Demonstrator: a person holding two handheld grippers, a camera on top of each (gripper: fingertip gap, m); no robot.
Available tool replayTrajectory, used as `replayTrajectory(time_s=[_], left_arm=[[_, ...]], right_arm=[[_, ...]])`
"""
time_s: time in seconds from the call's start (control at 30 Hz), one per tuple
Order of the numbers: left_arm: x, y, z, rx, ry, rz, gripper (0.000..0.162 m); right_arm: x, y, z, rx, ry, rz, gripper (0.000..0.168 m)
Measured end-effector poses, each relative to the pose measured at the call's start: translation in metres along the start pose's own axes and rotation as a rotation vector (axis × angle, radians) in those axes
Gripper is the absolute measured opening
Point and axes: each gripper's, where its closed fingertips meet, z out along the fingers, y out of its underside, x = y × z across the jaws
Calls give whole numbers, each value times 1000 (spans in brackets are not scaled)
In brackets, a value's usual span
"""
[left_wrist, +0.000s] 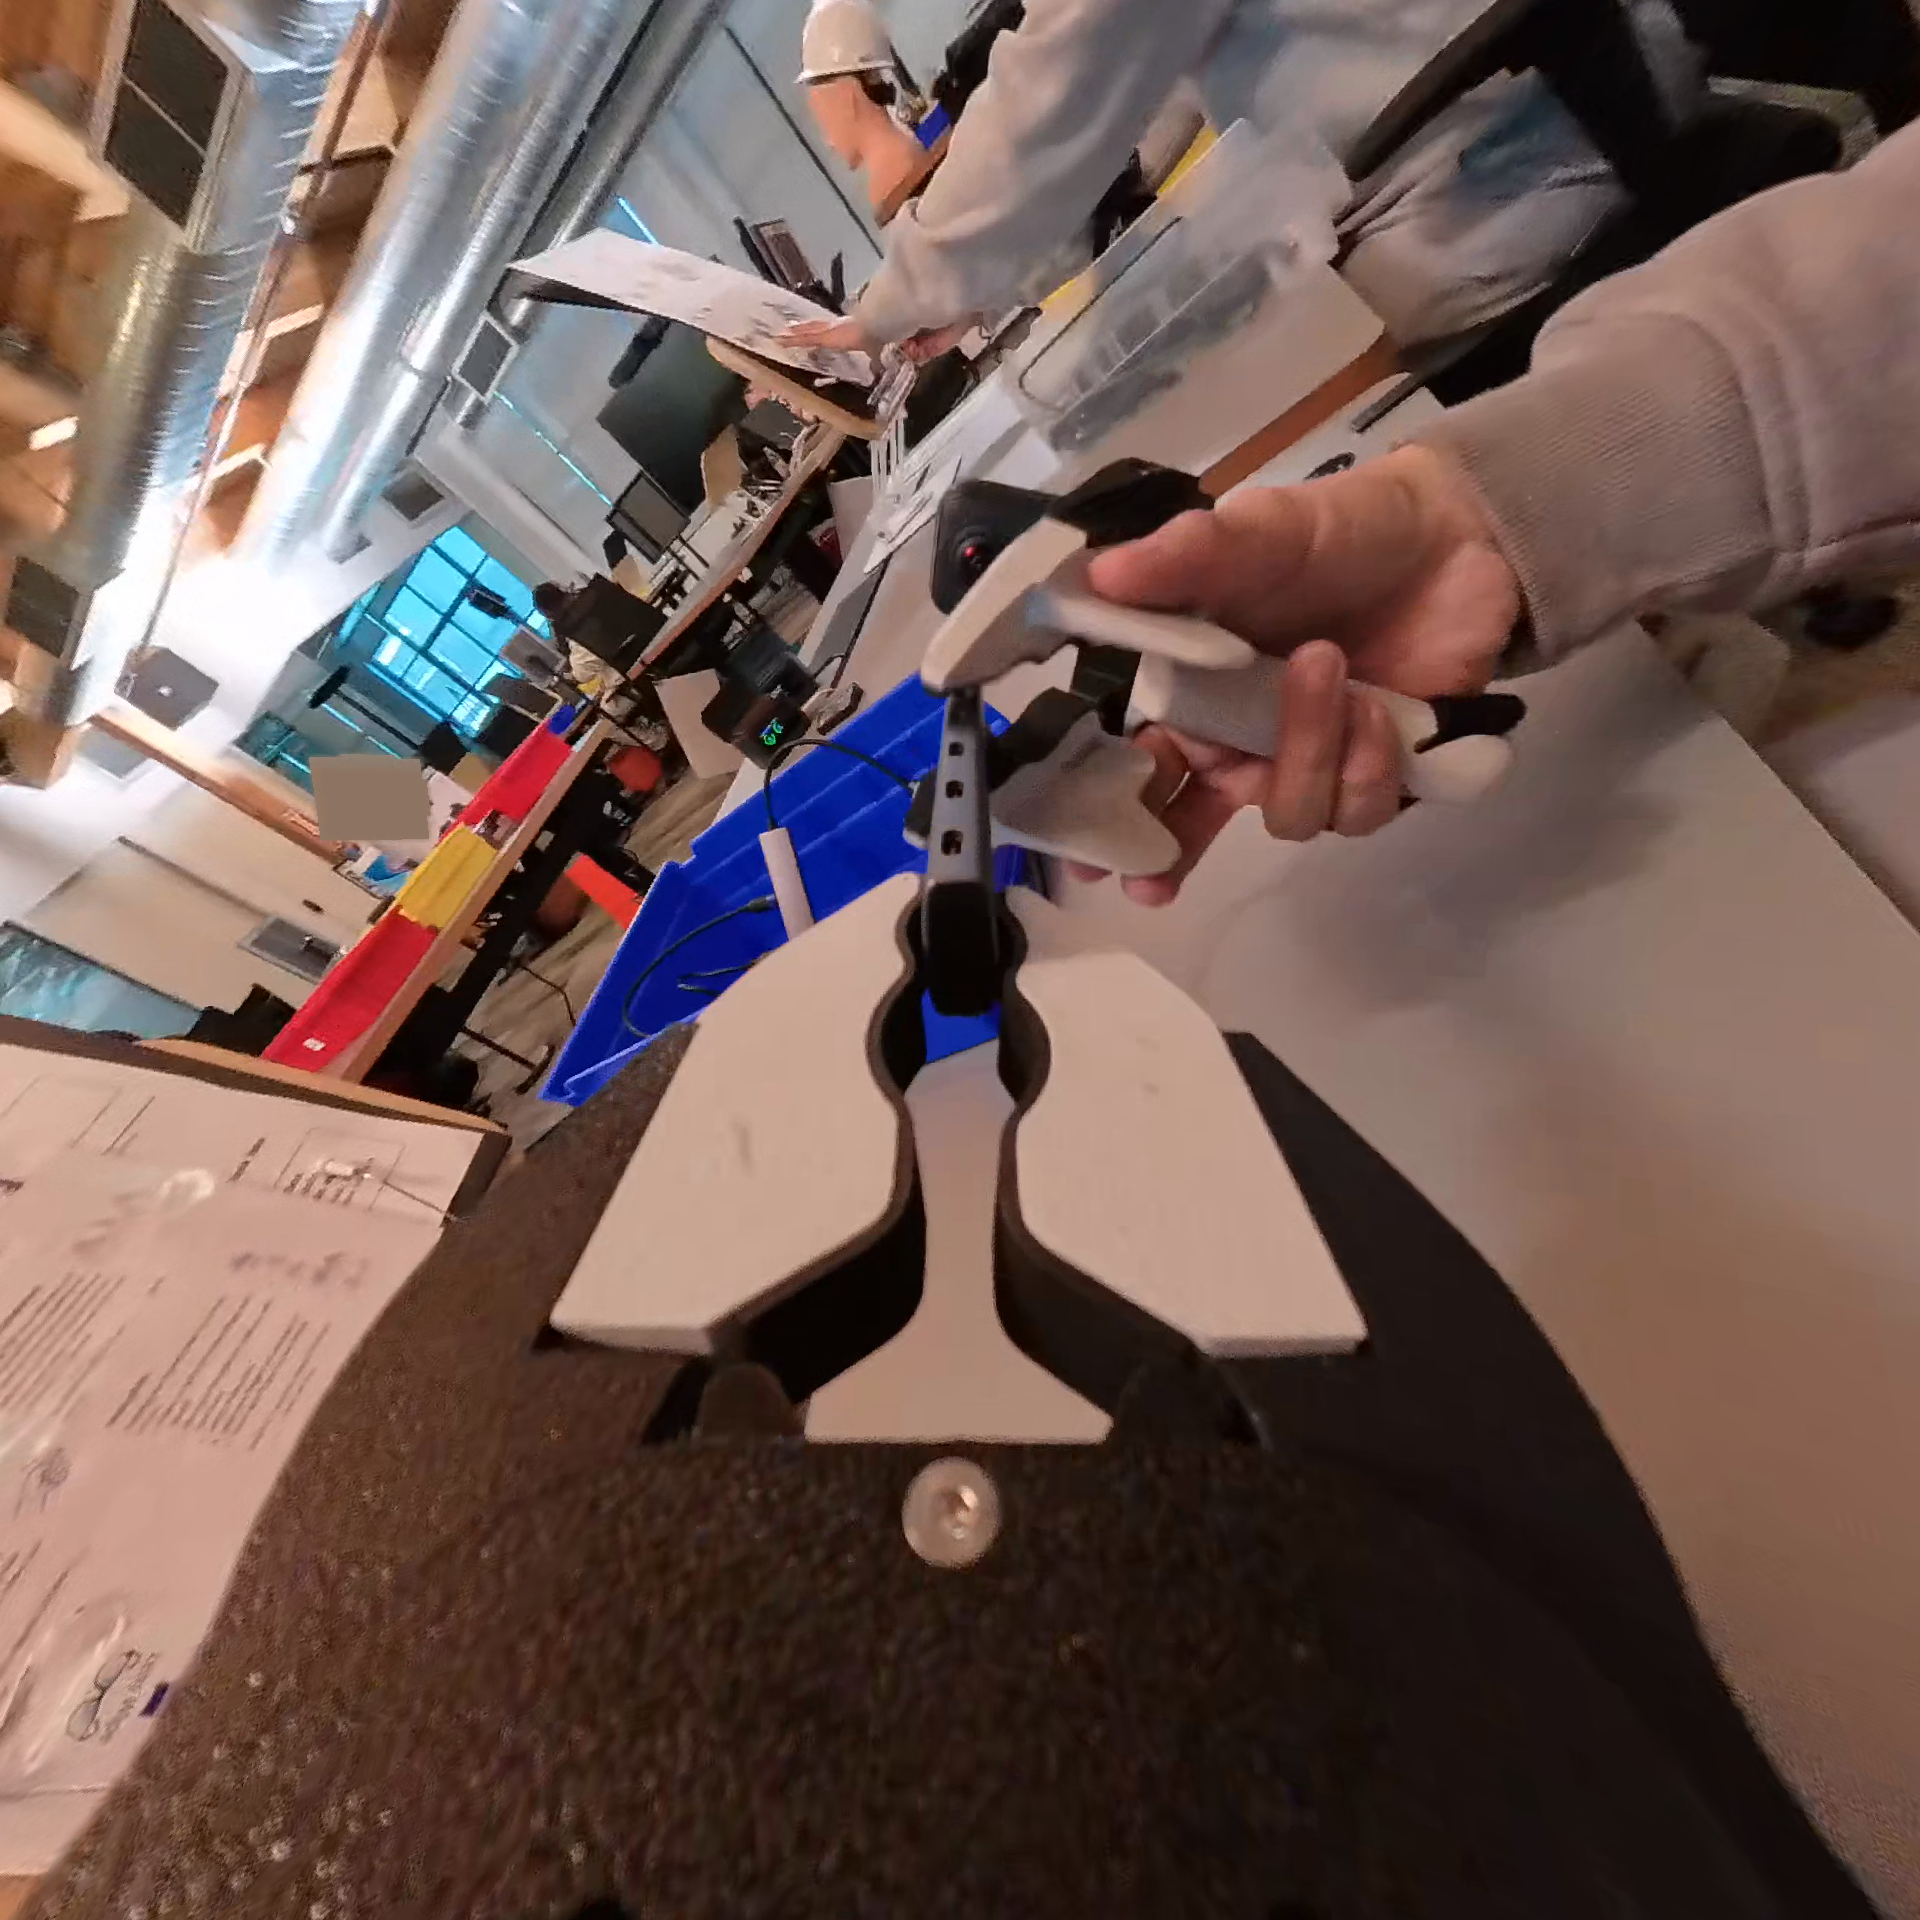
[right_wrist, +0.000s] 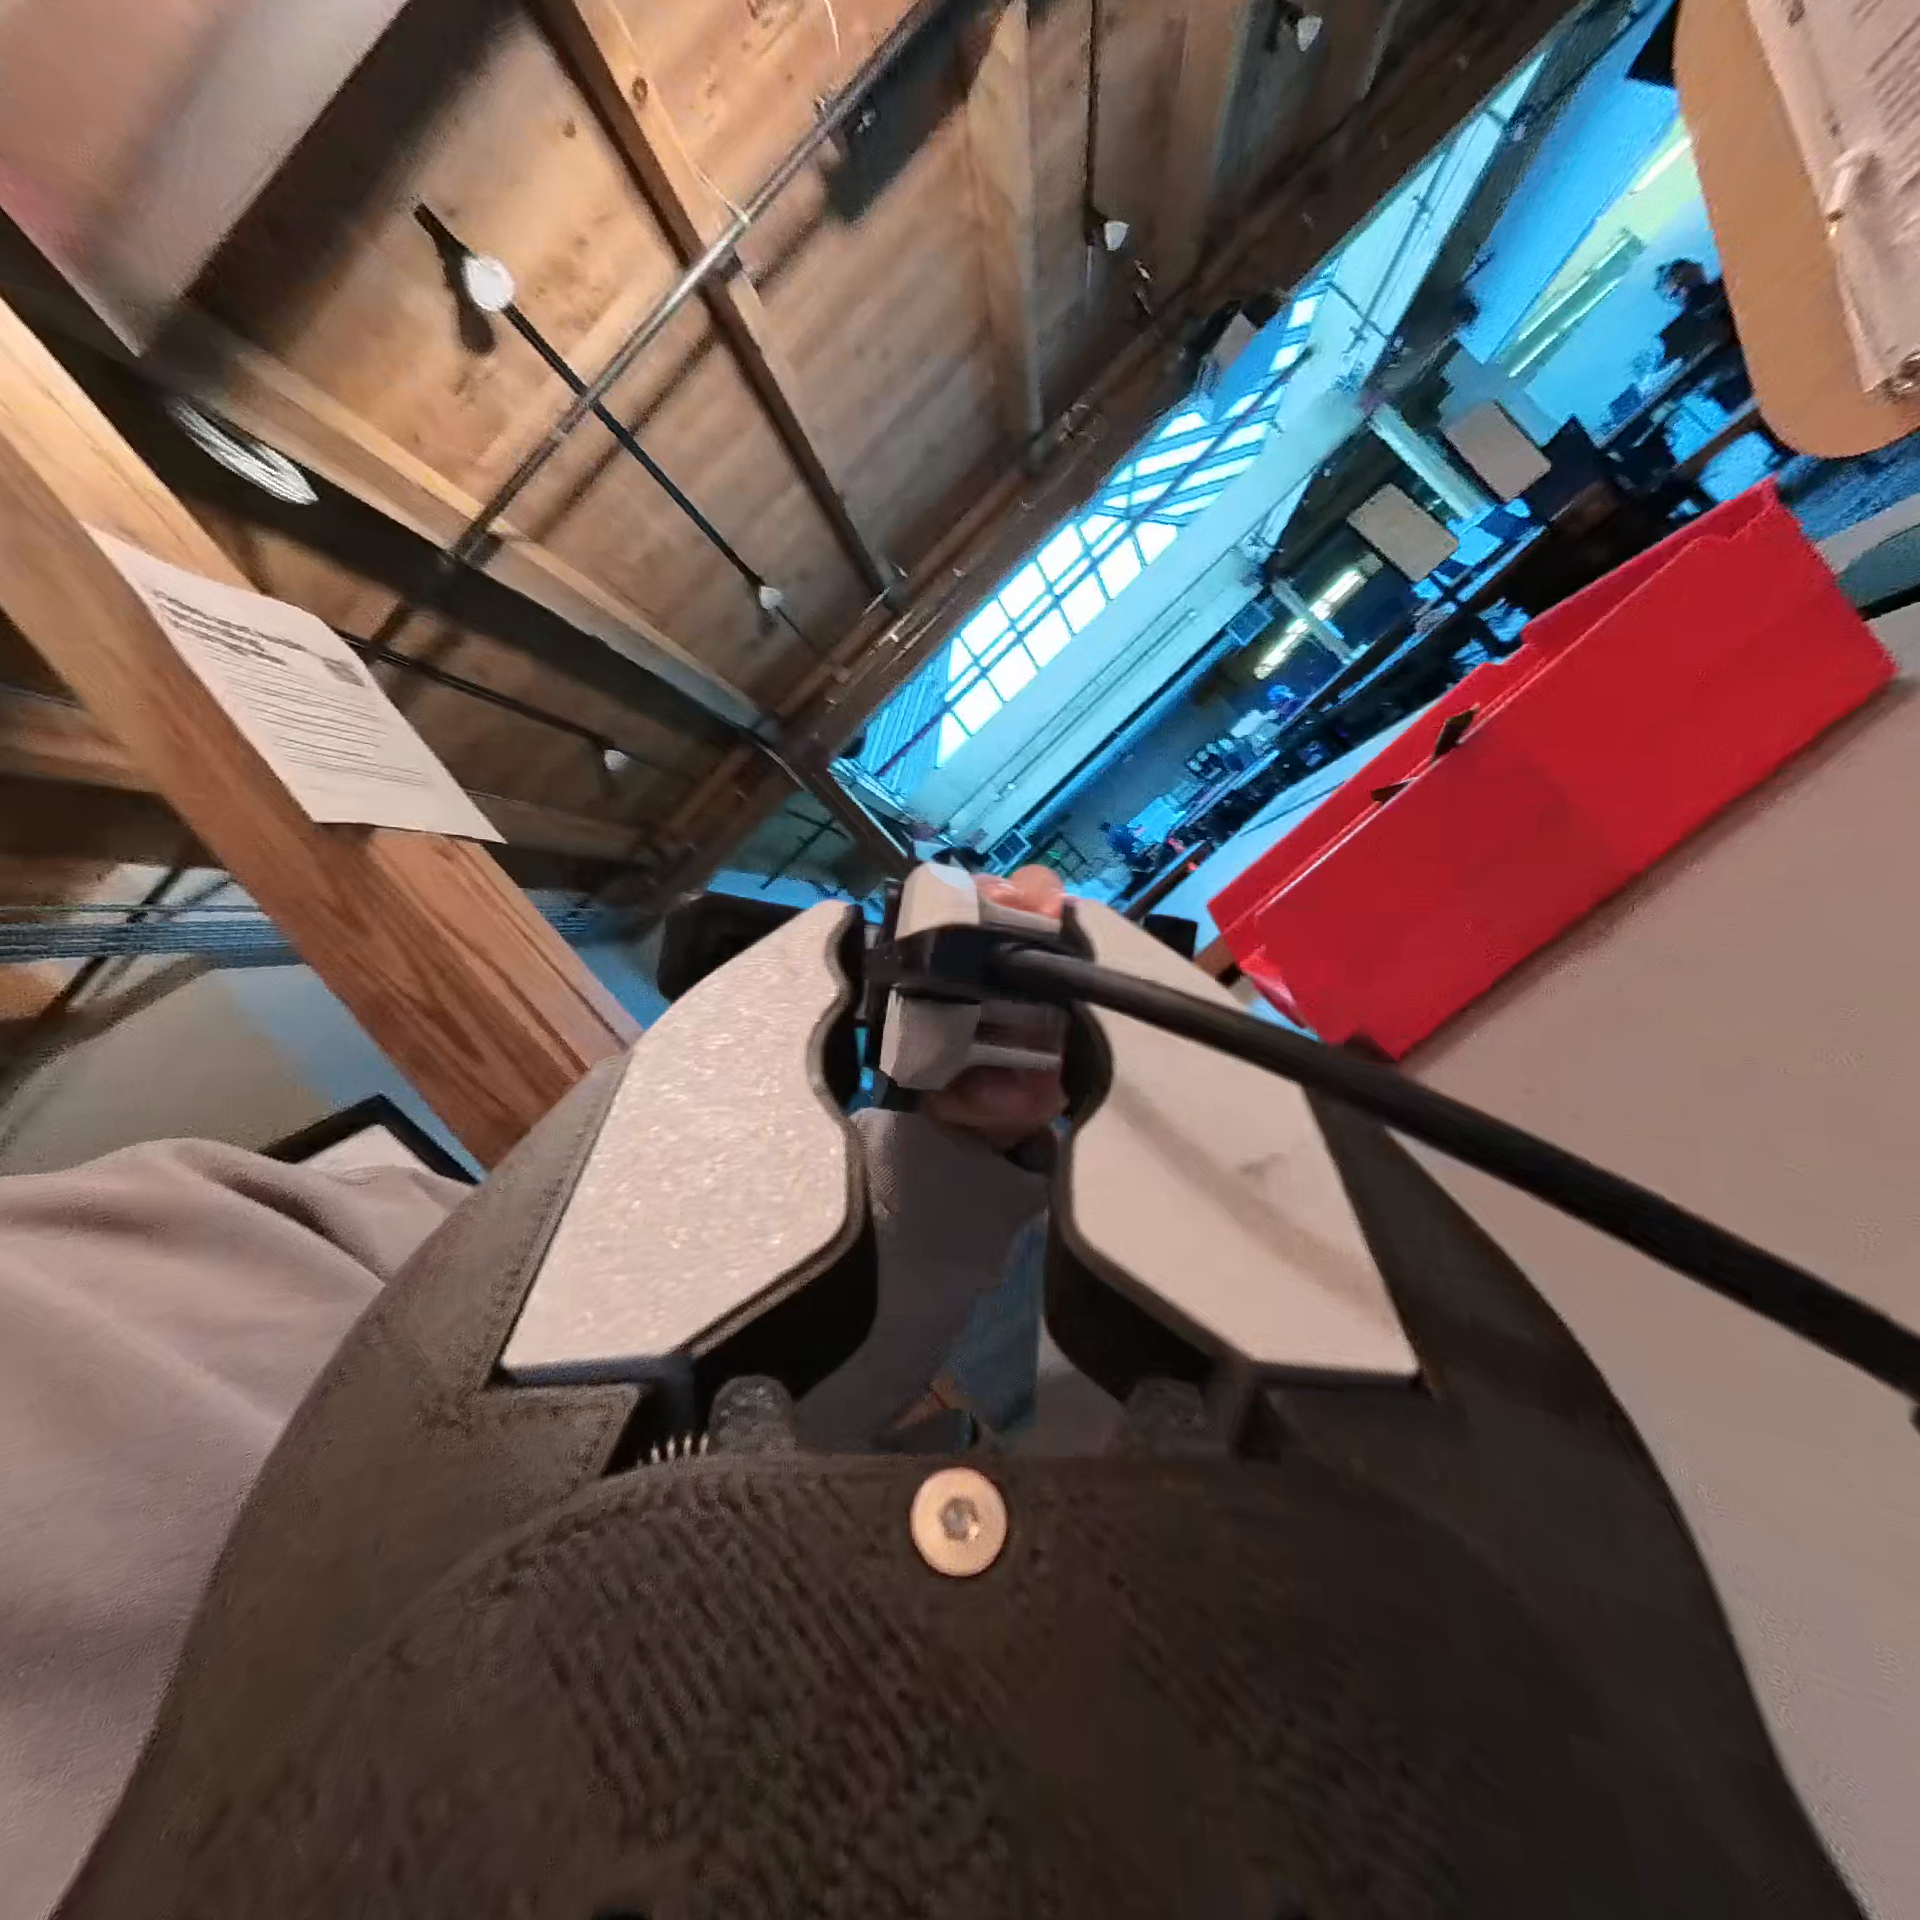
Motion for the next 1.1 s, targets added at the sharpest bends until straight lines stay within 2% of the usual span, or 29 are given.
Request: replayTrajectory(time_s=[0.03,0.1,0.17,0.2,0.27,0.37,0.43,0.6,0.67,0.73,0.83,0.9,1.03,1.1], left_arm=[[0,1,0,0,7,3,9],[0,4,0,-13,21,-12,9],[-3,11,-1,-46,16,-112,10],[-4,12,-1,-43,13,-195,12],[-5,8,-1,35,13,-399,32],[-1,7,1,121,66,-796,60],[4,9,6,176,109,-1057,65],[4,-6,14,450,203,-1486,49],[2,-2,19,476,212,-1630,43],[-1,5,21,502,191,-1743,25],[0,20,25,486,160,-1885,16],[-2,26,23,516,137,-1928,13],[-15,35,21,552,28,-1935,10],[-29,48,16,540,-72,-1945,10]], right_arm=[[-1,0,-1,1,-22,1,26],[-1,1,-1,1,-36,0,24],[-2,1,-1,-6,-22,-75,24],[-3,0,-1,0,-10,-126,24],[-7,-6,-2,37,8,-242,24],[-11,-13,-7,67,48,-444,24],[-14,-15,-11,89,59,-560,24],[-8,-2,-11,27,147,-910,24],[-4,4,-10,0,181,-1031,24],[-2,9,-9,-32,194,-1108,24],[4,17,-7,-98,228,-1200,24],[11,20,-6,-125,262,-1223,24],[31,24,-9,-177,326,-1098,25],[48,28,-12,-243,392,-1005,39]])
